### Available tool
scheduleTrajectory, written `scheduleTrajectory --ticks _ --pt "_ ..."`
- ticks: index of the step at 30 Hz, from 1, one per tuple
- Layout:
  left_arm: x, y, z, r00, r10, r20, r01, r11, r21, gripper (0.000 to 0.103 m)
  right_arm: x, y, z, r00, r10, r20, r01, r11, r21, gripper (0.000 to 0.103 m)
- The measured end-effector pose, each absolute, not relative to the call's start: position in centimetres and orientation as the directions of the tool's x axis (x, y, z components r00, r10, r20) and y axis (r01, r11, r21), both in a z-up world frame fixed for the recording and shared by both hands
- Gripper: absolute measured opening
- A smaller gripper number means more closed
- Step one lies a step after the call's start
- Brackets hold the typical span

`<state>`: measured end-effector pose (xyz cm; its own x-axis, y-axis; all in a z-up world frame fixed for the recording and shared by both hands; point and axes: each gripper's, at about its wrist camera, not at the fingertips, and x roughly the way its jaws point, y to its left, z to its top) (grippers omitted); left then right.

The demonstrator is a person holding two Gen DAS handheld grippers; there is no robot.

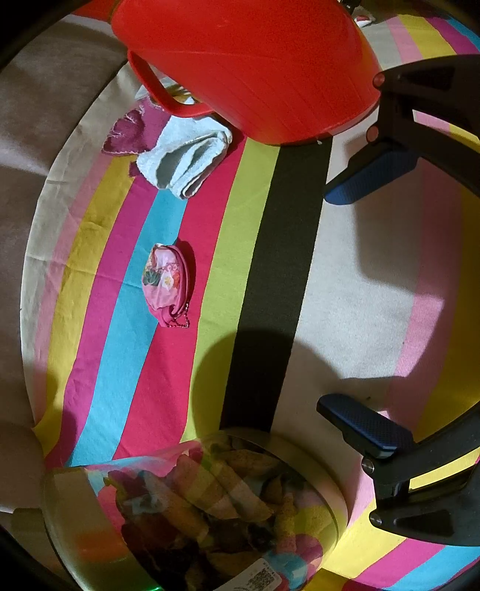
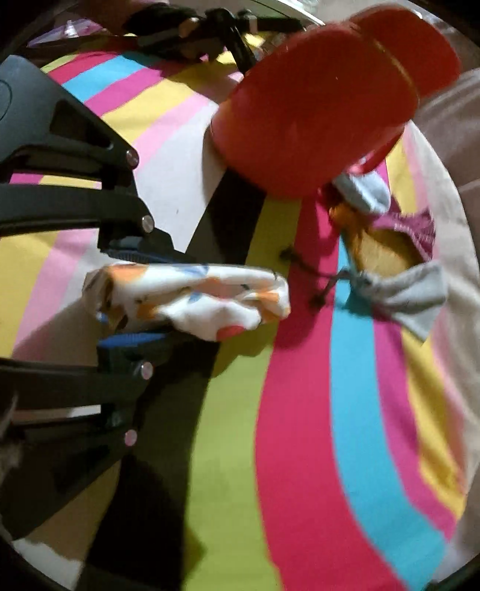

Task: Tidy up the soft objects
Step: 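Grasp the orange-dot cloth with the right tool while the left tool grasps the pink coin purse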

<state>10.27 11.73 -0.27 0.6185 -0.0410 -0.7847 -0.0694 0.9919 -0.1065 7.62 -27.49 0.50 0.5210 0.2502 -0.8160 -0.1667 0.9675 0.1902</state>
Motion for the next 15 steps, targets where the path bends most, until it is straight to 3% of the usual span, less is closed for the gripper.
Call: scheduleTrajectory --ticks 5,10,15 --pt "10.3 11.8 -0.3 0.617 -0.04 -0.786 -0.066 0.993 -0.102 0.103 7.5 -25.1 -0.1 0.568 0.149 -0.809 -0.179 0.982 0.055 0.051" --pt "10.9 10.9 -0.5 0.585 0.008 -0.811 -0.05 0.998 -0.027 0.103 6.8 -23.3 -0.2 0.641 0.057 -0.766 -0.131 0.991 -0.036 0.042" --pt "14.8 11.4 -0.3 0.574 0.027 -0.818 -0.086 0.996 -0.028 0.103 6.4 -22.1 0.1 0.657 -0.013 -0.754 -0.129 0.983 -0.129 0.041"
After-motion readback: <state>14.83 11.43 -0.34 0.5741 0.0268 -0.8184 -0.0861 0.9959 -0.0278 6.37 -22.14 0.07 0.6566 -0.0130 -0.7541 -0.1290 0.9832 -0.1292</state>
